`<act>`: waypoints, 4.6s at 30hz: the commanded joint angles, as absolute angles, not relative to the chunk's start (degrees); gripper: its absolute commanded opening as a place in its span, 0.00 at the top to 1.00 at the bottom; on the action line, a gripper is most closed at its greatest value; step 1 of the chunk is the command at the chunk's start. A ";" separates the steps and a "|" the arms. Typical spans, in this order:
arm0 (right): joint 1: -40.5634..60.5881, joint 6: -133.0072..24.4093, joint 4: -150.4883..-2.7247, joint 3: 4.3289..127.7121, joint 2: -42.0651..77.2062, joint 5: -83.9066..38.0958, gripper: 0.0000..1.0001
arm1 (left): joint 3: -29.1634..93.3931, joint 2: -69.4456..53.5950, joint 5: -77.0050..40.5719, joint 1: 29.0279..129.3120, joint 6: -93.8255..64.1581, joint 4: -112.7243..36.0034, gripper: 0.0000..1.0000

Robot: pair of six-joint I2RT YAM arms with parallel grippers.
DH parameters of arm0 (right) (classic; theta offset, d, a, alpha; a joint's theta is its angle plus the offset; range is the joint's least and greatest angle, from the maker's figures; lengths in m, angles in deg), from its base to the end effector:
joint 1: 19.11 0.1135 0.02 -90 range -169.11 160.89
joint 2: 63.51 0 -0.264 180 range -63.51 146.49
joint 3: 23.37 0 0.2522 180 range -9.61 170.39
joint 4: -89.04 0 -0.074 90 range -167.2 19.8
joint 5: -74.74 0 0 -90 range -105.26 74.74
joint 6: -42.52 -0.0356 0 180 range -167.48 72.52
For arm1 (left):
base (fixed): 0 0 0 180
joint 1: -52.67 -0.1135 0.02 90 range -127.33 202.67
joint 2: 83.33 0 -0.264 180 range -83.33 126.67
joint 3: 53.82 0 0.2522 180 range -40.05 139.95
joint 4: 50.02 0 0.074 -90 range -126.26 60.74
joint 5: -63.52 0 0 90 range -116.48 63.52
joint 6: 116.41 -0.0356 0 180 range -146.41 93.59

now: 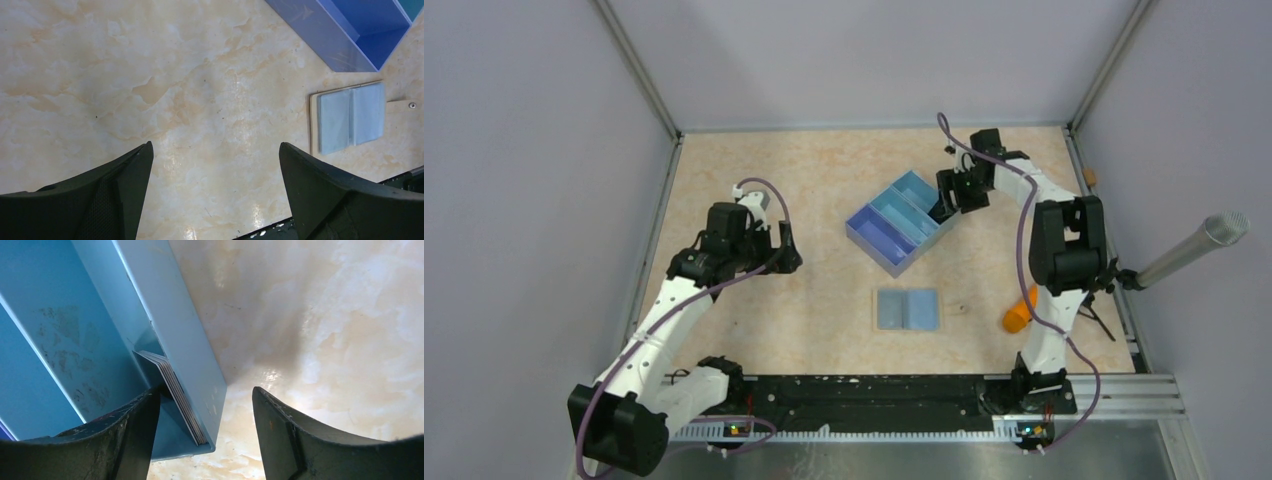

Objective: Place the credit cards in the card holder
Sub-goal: Pick up the credit card from the storage box.

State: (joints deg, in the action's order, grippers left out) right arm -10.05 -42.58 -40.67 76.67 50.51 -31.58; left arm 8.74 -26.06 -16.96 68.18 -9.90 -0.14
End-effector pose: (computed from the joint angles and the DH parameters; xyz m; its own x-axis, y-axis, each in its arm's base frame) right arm 0.4123 0.0759 0.1963 -0.8632 -0.2206 -0.4542 -0.3466 0.9130 0.2151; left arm 0.1970 -0.0608 0.2822 -0.7558 -0.0811 -0.6498 0.1694 0.9343 -0.3137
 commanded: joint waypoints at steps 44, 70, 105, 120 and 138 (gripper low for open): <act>-7.81 -50.36 -42.68 78.29 24.17 -42.33 1.00 | 2.55 -29.83 5.21 68.00 -1.61 -14.63 0.02; 17.10 -66.74 -60.21 45.33 9.43 -75.75 1.00 | -2.56 -24.82 17.90 91.76 4.55 -34.42 0.30; 18.06 -104.04 -111.67 15.70 -4.14 -58.21 0.67 | -20.73 -26.14 2.85 99.30 29.55 -76.96 1.00; 9.36 -90.69 -71.38 17.01 -9.14 -48.11 1.00 | -17.21 -18.93 -5.33 100.62 25.89 -58.89 0.30; 2.75 -87.97 -81.24 9.73 1.35 -50.02 1.00 | -14.08 -3.55 -13.73 101.79 28.07 -55.85 0.43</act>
